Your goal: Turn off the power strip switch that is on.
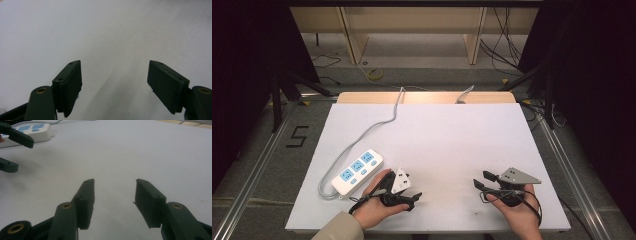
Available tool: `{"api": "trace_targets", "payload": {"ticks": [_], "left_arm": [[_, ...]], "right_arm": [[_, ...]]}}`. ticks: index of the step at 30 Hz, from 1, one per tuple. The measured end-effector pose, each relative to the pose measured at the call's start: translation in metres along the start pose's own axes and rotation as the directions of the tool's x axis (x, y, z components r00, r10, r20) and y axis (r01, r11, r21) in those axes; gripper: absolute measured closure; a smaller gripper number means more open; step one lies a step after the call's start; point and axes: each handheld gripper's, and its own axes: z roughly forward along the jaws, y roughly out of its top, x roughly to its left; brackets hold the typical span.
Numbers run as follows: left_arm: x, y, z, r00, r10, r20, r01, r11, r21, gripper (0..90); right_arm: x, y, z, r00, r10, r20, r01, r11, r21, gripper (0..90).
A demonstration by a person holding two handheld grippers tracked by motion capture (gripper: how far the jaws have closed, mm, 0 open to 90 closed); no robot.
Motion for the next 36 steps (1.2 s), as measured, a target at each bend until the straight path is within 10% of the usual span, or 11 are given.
{"api": "trace_targets", "payload": {"ticks": [24, 36], "left_arm": [[0.006, 0.008, -0.009, 0.9964, -0.063, -0.057, 0.061, 0.9978, -0.026, 35.5], [0.014, 0.014, -0.019, 0.9874, -0.115, -0.109, 0.116, 0.9933, -0.001, 69.4]], "right_arm": [[0.0, 0.002, 0.002, 0.9999, -0.011, 0.002, 0.011, 1.0, 0.003, 50.8], [0.001, 0.002, 0.003, 0.9999, -0.012, 0.002, 0.012, 1.0, 0.004, 50.8]]}}
